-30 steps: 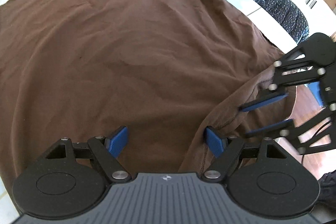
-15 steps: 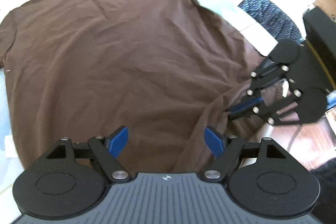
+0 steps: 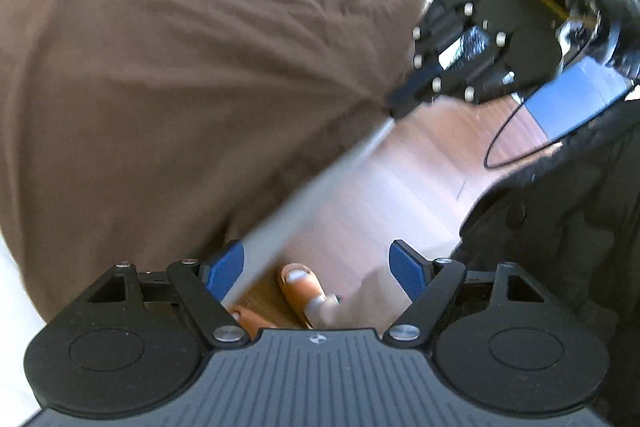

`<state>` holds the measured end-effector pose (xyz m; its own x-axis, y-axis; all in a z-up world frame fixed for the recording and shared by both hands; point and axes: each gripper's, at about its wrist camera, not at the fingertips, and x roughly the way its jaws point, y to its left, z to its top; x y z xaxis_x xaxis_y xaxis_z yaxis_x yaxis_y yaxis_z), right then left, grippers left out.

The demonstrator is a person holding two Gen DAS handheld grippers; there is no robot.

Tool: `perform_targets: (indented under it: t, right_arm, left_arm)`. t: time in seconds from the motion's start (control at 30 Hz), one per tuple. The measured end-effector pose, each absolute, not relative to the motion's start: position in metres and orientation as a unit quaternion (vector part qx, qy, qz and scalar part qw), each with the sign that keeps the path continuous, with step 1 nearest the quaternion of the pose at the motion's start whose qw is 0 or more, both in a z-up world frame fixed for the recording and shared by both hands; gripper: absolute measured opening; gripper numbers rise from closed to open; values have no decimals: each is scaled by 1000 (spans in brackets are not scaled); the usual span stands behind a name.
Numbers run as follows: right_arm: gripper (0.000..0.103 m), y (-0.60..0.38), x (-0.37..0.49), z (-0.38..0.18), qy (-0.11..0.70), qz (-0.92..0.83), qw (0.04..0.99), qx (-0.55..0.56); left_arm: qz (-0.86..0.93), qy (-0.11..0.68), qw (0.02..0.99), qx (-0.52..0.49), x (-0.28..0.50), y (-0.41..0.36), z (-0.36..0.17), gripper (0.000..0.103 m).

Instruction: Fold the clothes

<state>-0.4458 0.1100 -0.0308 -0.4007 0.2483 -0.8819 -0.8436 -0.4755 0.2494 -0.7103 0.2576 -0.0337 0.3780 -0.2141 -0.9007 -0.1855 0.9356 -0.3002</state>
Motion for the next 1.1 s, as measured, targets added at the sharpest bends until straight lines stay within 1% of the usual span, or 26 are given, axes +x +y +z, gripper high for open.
perform_targets:
  t: [0.2,0.27,0.37,0.47,0.53,0.77,0.83,0.9,1.1]
  right_arm:
    - [103,113,-448,-29,365,754,376,-397]
    - [103,115,-448,-26,359,755,381,-395]
    - [103,120,-439,-19,366,756,394,-374]
    - [103,125,-427,-11,375,754,409,-351]
    - [103,128,-423,-10,377,752,415,-348]
    - [103,132,-425,-16,394,740,424,-344]
    - [103,134,-426,-19,398,737,425,-345]
    - [103,134,-425,-21,406,735,421,-343]
    - [103,133,-431,-38,444,733,369,-358]
  left_arm:
    - [46,546,821,-159,-703,260,-44,79]
    - [43,537,828,-158,-703,261,-38,79]
    - [48,544,825,-146,-704,265,-39,79]
    - [27,542,825,-157,-698,261,-43,79]
    - [9,538,826,-168,-693,258,-46,83]
    - [-53,524,826,-200,-677,244,-56,84]
    - [-65,522,829,-189,-679,233,-58,88]
    - [-66,514,833,-192,-683,229,-59,91]
    - [-80,528,812,-234,-692,225,-65,91]
